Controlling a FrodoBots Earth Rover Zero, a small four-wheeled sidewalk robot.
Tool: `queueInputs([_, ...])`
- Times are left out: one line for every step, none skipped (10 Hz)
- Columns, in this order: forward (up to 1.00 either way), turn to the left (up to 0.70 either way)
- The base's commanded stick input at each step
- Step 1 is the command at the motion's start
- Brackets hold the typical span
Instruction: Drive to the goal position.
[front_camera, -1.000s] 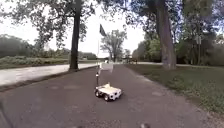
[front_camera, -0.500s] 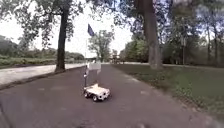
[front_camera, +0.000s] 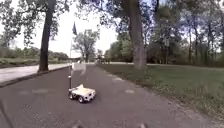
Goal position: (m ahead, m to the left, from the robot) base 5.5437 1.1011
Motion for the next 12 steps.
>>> queueInputs([1.00,0.00])
queueInputs([1.00,0.00])
queueInputs([1.00,0.00])
queueInputs([1.00,0.00])
queueInputs([1.00,0.00])
queueInputs([1.00,-0.04])
queueInputs([1.00,-0.28])
queueInputs([1.00,-0.40])
queueInputs([1.00,-0.37])
queueInputs([1.00,-0.34])
queueInputs([1.00,0.00])
queueInputs([1.00,0.00])
